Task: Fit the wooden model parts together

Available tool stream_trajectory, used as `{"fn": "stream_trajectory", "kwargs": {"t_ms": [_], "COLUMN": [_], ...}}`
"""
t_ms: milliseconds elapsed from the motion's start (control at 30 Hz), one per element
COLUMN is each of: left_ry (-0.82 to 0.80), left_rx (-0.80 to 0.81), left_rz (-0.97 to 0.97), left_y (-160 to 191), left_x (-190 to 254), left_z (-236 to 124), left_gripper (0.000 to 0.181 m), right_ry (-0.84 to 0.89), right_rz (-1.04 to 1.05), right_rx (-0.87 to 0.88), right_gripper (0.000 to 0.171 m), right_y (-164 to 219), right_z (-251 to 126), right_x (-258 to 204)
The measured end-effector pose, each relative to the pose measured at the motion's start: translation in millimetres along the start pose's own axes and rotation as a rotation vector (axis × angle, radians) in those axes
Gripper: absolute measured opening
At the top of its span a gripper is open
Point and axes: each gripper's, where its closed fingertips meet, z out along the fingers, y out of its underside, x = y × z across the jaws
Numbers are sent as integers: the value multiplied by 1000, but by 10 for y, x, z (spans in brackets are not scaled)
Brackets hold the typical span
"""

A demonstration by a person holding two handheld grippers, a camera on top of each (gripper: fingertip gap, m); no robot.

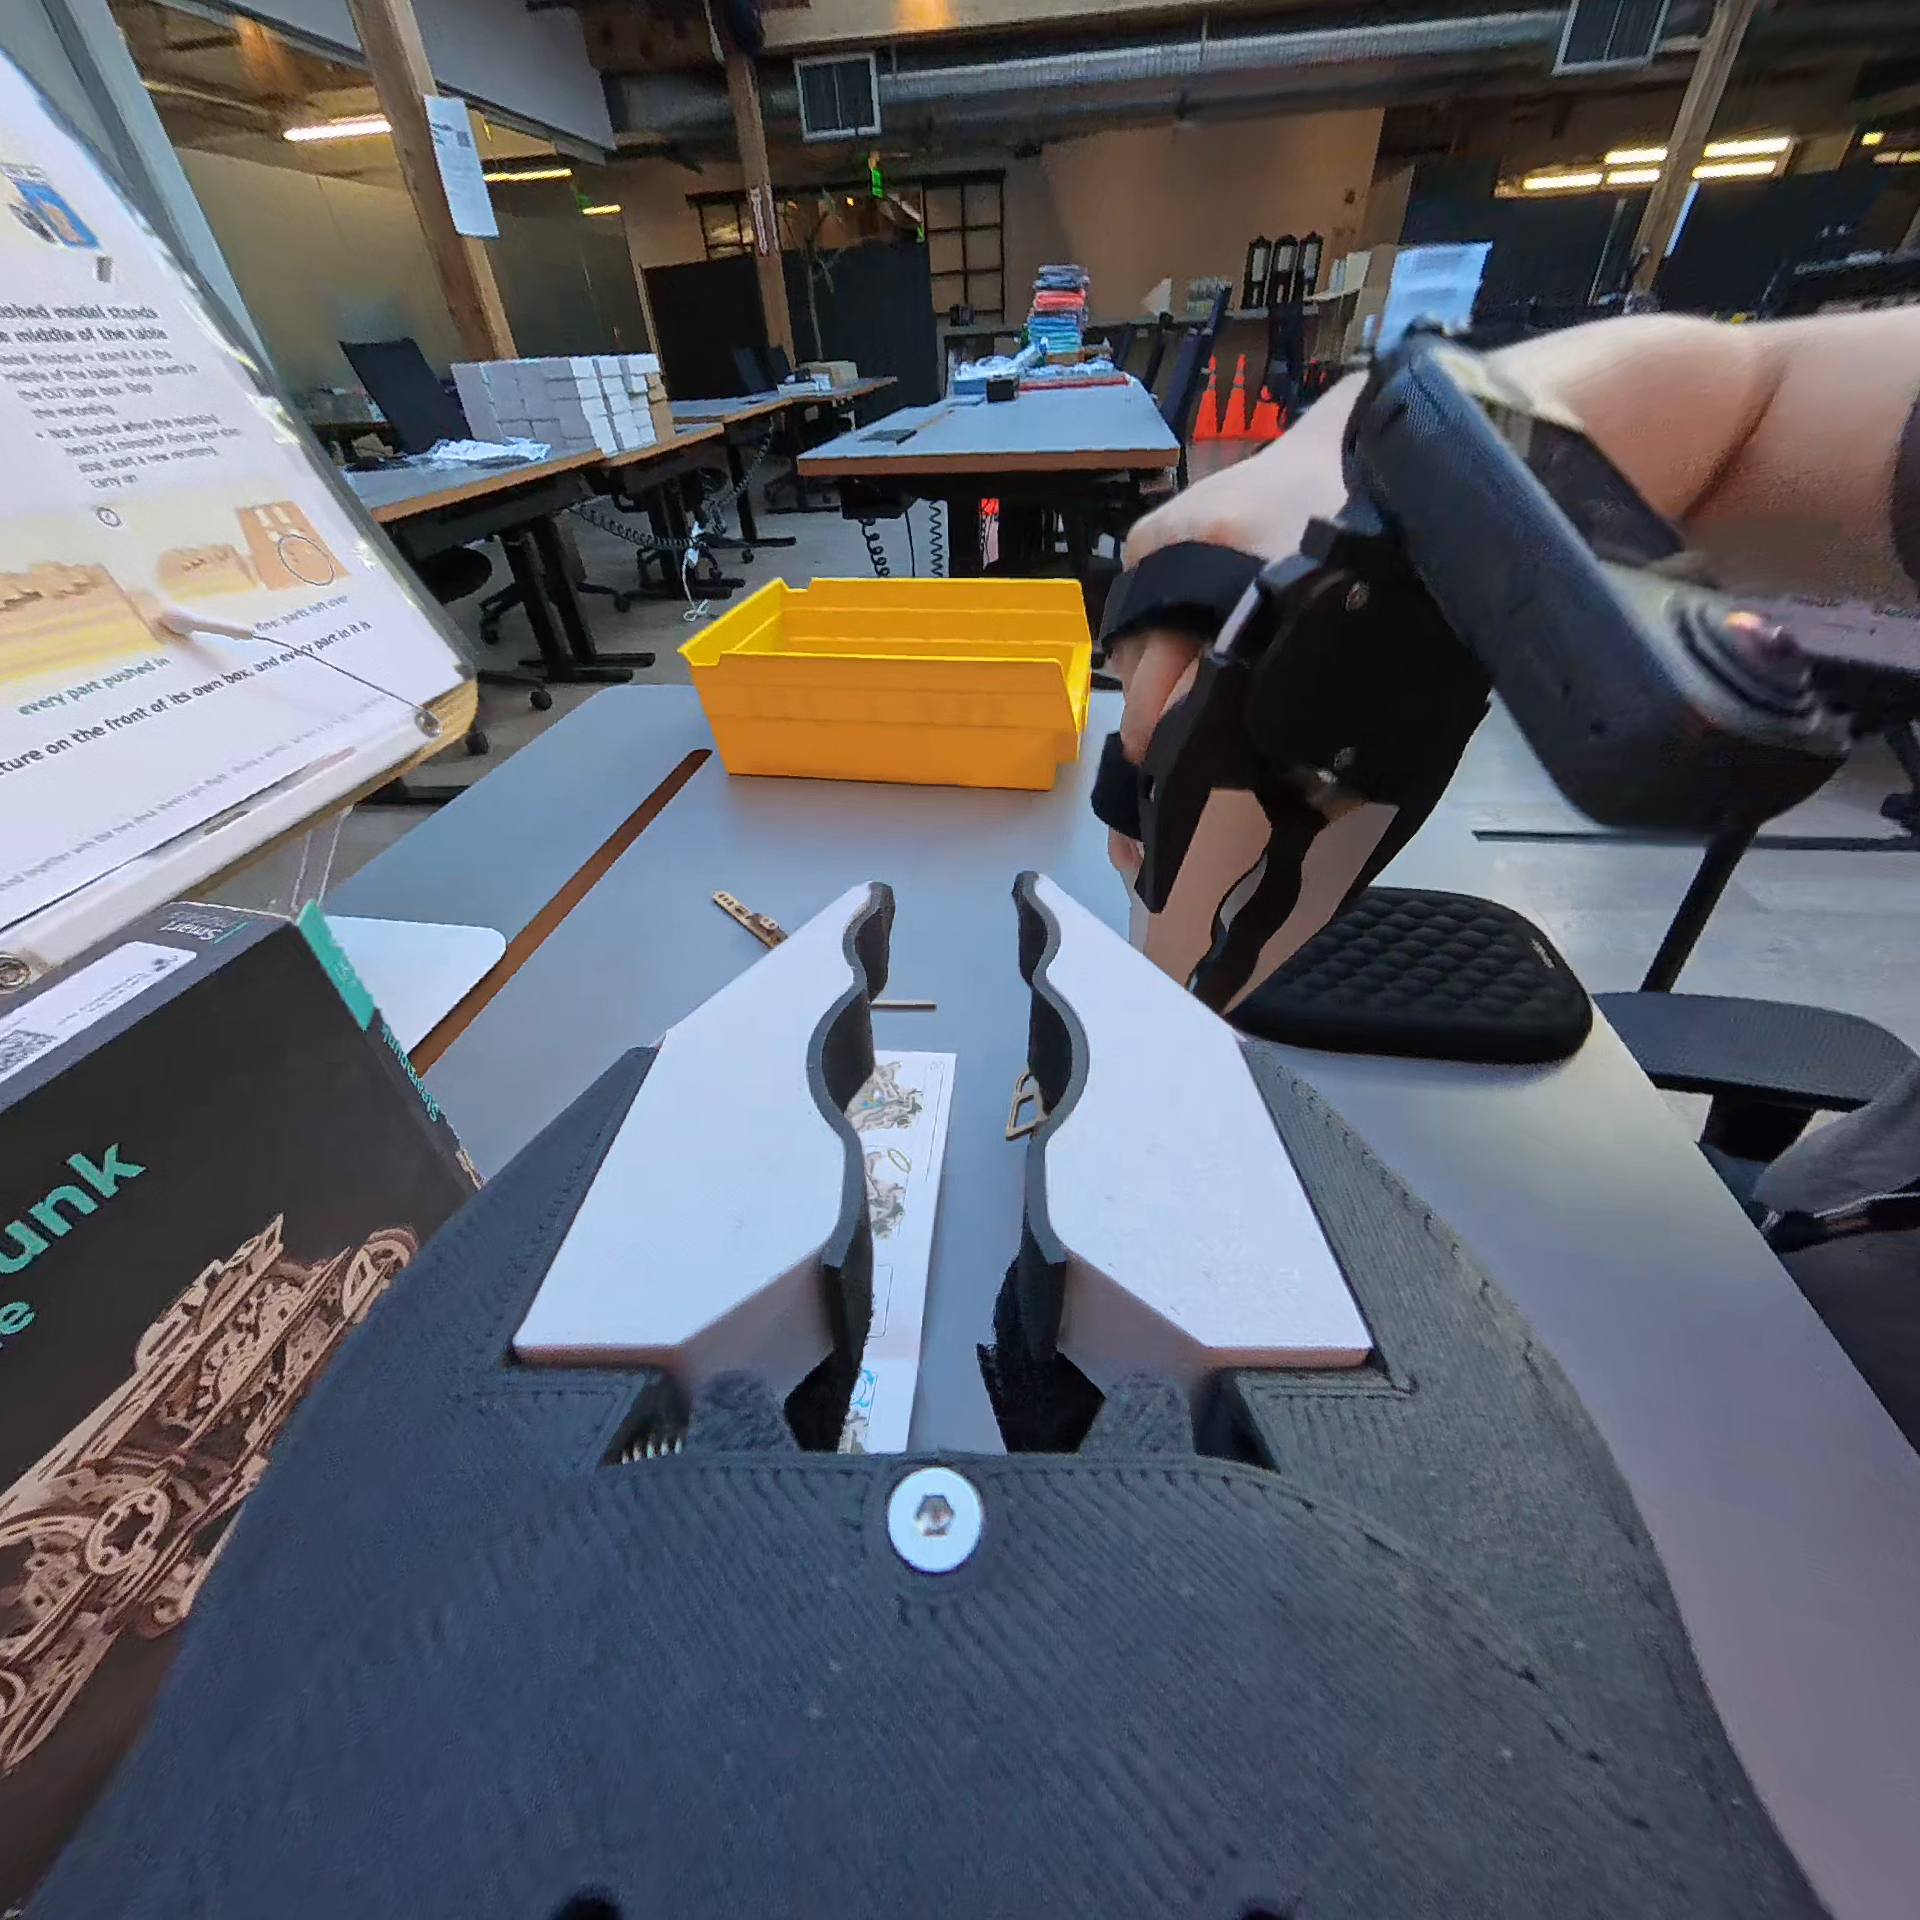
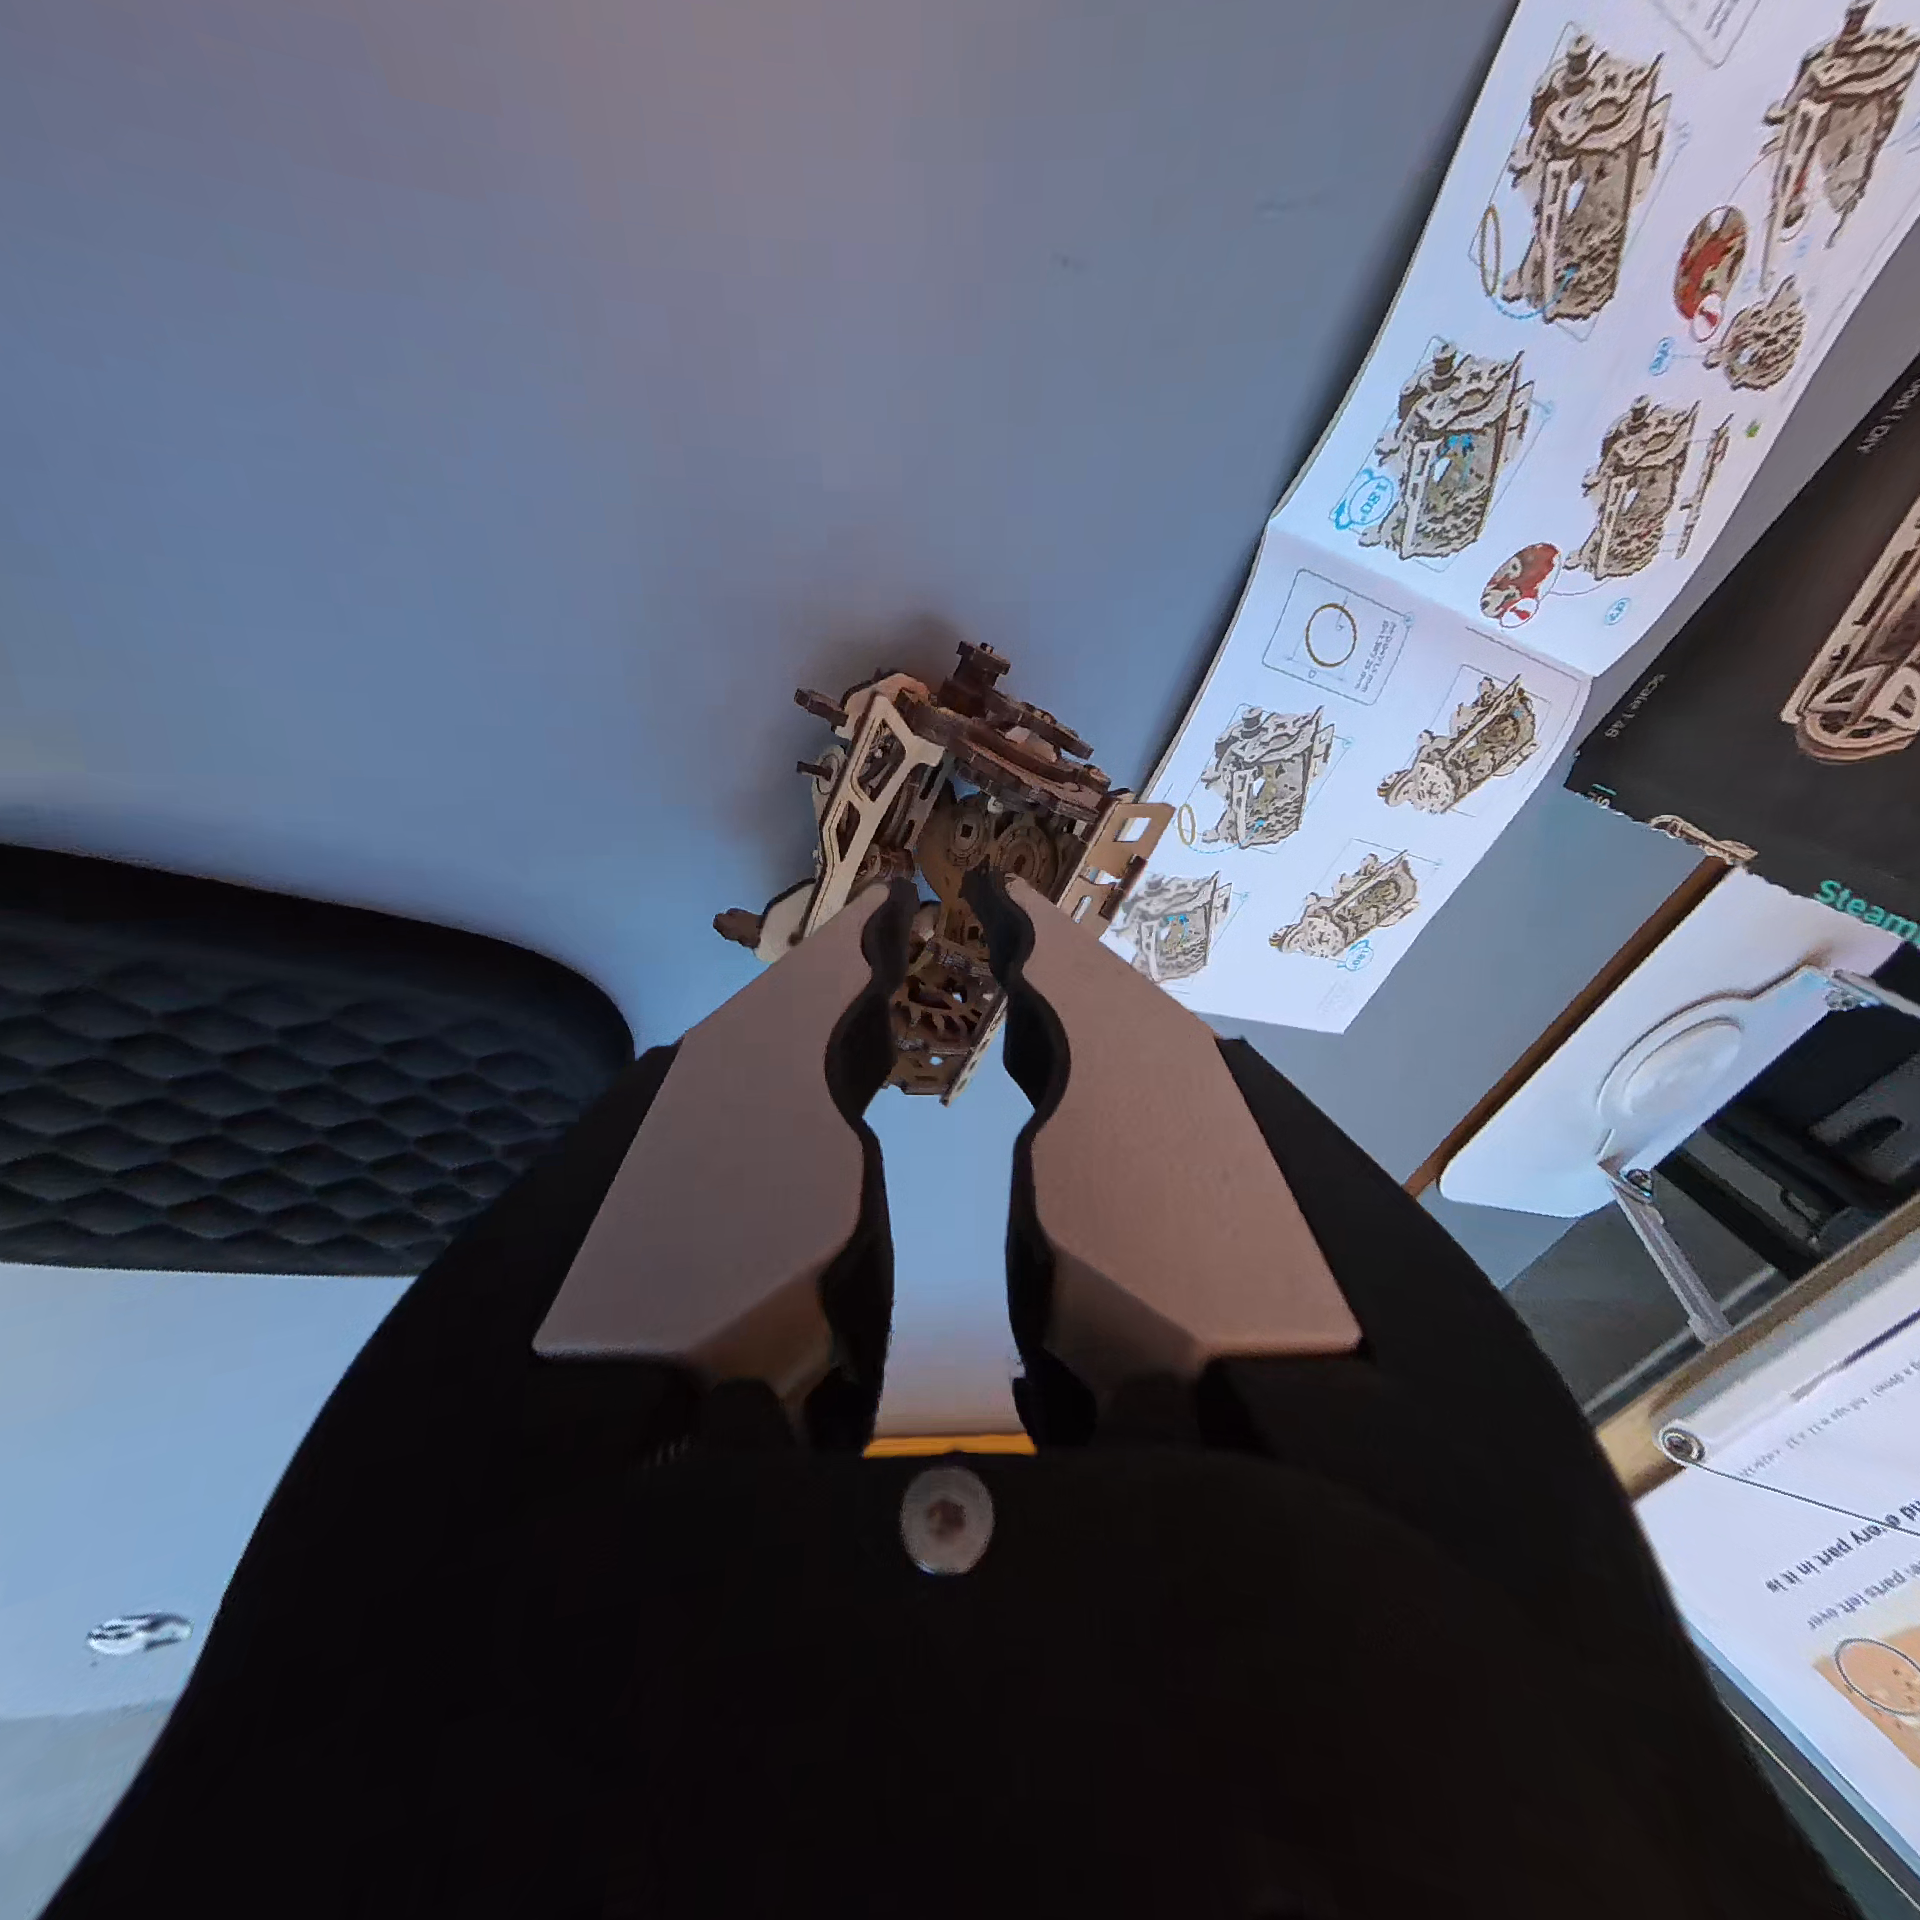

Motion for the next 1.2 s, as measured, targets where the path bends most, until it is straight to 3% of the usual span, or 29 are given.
{"fn": "stream_trajectory", "kwargs": {"t_ms": [833, 1200], "left_ry": [13, 25], "left_rx": [91, 68], "left_rz": [9, 5], "left_y": [-281, -228], "left_x": [2, 26], "left_z": [-199, -140], "left_gripper": [21, 21], "right_ry": [-53, -40], "right_rz": [-111, -91], "right_rx": [-289, -229], "right_gripper": [11, 3], "right_y": [201, 189], "right_z": [305, 276], "right_x": [-16, -47]}}
